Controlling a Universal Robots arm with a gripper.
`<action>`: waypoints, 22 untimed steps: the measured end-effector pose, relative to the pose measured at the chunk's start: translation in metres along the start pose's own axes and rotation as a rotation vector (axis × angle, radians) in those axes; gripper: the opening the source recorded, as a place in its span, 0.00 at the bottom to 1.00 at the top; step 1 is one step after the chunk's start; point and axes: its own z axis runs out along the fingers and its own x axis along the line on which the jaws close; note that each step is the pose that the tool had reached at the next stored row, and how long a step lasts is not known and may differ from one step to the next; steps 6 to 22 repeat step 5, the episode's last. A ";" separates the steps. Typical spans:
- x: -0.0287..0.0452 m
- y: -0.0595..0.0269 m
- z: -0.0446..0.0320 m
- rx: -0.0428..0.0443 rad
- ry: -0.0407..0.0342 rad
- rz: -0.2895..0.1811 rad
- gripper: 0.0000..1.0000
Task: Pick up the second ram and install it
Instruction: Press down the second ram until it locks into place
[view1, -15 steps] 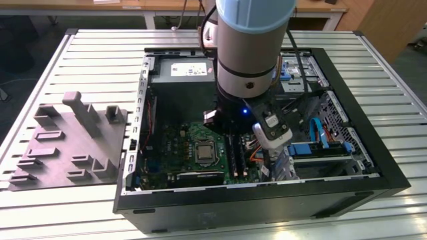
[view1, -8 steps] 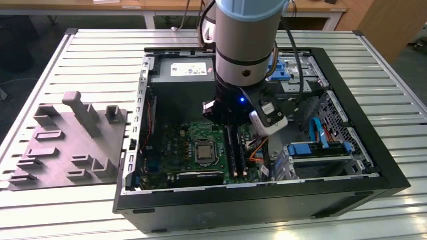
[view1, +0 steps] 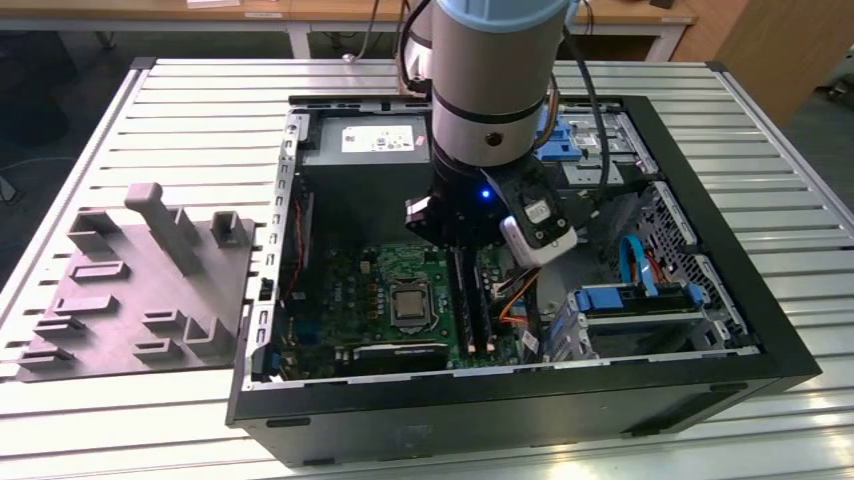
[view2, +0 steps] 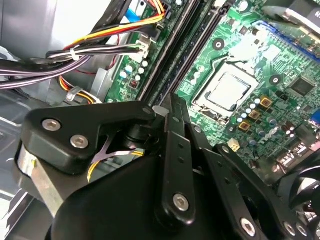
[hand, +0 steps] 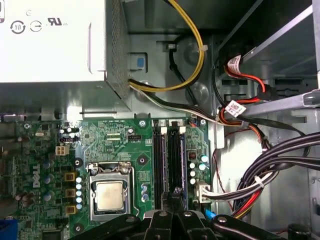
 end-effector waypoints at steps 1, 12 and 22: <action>0.0000 0.0000 -0.0001 0.0000 0.0000 0.000 0.10; -0.0001 0.0000 -0.0013 0.0003 0.0001 0.000 0.10; -0.0001 0.0000 -0.0013 0.0003 0.0001 0.000 0.10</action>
